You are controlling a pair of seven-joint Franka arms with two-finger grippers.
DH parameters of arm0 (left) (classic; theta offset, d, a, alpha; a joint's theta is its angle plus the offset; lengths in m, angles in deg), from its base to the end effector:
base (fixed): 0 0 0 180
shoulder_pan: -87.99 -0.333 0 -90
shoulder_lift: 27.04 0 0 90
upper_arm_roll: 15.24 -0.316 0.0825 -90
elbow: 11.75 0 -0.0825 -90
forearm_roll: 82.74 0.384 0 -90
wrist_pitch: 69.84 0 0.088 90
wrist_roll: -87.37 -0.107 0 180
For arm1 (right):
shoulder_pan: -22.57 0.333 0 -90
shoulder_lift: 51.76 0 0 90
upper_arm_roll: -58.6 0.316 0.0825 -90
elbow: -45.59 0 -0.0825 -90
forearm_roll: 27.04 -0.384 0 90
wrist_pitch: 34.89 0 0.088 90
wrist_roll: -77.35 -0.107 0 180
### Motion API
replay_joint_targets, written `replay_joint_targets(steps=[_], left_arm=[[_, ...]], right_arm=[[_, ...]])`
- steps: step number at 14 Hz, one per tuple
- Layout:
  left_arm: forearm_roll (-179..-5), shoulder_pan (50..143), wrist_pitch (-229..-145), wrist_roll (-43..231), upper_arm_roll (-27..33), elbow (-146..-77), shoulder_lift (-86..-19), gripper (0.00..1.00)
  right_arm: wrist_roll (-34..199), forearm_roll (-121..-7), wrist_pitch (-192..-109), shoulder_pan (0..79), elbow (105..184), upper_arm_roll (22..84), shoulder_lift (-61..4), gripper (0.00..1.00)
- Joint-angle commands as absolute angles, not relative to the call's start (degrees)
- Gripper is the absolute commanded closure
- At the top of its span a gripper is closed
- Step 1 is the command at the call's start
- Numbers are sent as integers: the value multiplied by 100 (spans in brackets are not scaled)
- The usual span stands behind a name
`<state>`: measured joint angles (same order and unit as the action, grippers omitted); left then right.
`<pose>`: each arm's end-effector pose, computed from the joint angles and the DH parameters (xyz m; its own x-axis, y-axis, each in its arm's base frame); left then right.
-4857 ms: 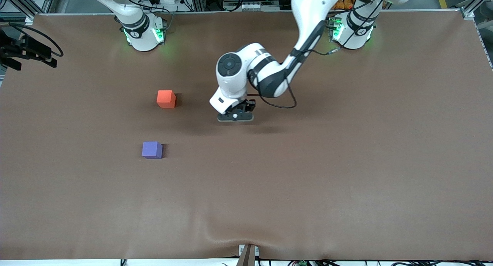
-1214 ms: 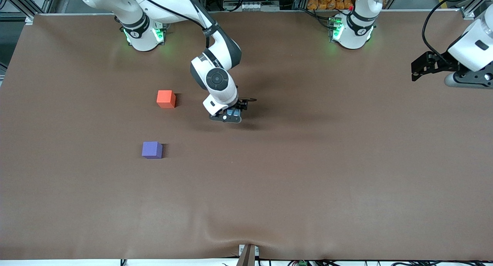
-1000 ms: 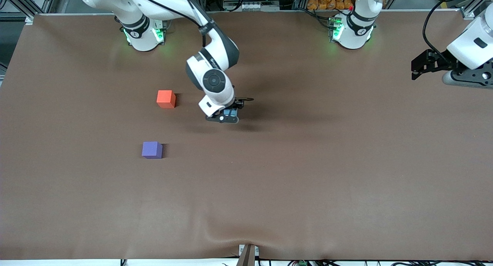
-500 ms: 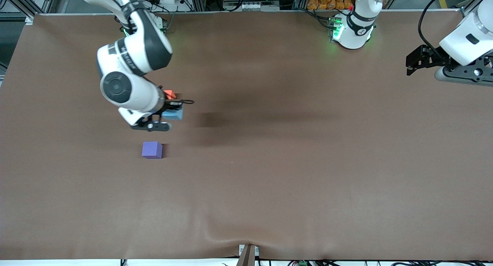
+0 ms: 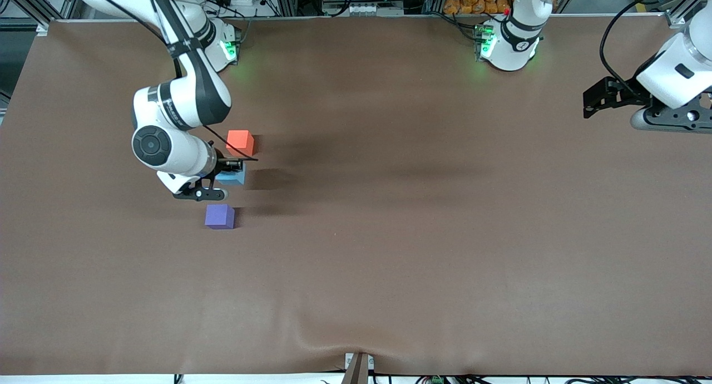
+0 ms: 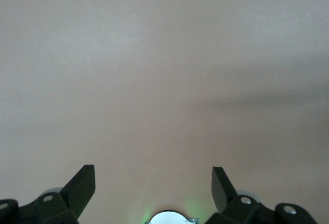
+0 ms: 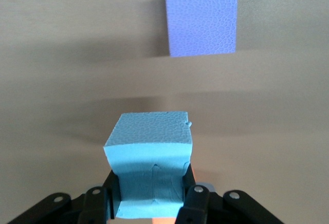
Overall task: Place blue block between orange and purple blocks
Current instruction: 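Carry the blue cube with the right gripper between orange and purple cubes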
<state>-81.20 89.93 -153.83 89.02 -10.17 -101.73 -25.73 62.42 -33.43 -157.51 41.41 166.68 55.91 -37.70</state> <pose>0.5325 -0.0629 0.6284 0.9927 -0.0900 -0.0808 -0.0928 -0.9952 -0.0312 0.5259 0.1575 0.2822 0.9725 -0.0467 -0.2283 -0.0500 -0.9987 -0.0086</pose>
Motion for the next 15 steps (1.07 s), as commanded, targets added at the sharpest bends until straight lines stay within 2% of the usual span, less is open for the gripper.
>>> replay_joint_targets(steps=[1,7,10,15], left_arm=[[-7975,8896,-15334,9062,-979,-10061,-2625,0],[-8212,8861,-15360,8957,-971,-10034,-2607,0],[-8361,8852,-15352,8974,-970,-10034,-2607,0],[-8283,8922,-15360,8948,-918,-10034,-2599,0]], right_arm=[[6433,-3301,-16260,3927,17128,5719,-3893,100],[6557,-3319,-16409,3777,17172,5719,-3682,100],[6557,-3389,-16864,3777,17320,5728,-3498,100],[6557,-3521,-17121,3821,17400,5728,-3322,100]])
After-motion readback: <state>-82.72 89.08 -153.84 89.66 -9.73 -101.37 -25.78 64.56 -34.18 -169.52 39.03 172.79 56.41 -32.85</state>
